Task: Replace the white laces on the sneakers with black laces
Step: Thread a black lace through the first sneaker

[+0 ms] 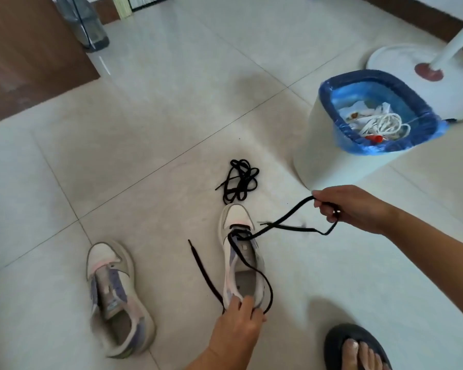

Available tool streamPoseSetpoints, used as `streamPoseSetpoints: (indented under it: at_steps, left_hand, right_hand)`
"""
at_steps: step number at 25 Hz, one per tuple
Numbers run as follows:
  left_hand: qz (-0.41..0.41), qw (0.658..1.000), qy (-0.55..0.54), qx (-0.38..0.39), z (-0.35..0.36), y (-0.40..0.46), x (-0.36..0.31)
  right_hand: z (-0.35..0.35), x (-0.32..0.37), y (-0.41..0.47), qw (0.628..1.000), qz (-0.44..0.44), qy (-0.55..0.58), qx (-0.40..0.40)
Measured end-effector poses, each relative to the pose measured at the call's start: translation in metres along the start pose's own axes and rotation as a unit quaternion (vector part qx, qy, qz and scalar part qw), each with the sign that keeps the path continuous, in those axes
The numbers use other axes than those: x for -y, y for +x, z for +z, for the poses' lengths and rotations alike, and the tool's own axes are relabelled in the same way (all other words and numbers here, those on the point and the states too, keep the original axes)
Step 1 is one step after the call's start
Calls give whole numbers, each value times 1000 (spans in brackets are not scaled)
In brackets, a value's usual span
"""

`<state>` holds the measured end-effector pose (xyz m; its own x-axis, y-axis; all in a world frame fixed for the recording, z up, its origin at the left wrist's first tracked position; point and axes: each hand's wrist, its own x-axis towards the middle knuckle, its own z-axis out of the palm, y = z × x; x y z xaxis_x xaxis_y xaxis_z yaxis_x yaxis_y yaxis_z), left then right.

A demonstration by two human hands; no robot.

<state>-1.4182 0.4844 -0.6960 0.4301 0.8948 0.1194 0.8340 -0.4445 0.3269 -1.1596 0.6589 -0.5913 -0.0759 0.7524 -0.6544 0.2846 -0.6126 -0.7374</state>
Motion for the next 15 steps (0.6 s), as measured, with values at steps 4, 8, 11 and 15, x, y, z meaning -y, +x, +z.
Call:
streamPoseSetpoints:
  at_steps: [4,8,11,15]
  left_hand:
    - [-22,998,-26,55,0,-13,-5]
    - [-27,993,-64,98,1,15,23]
    - [-84,979,-128,137,-7,70,42]
    - [-264,887,-370,80,-60,91,38]
  right_hand:
    - [11,-15,7,999,16,-20,27]
    - [24,-15,16,999,9,-6,46]
    - [30,-9,23,998,-1,-26,61]
    - [7,-9,22,997,8,-8,79]
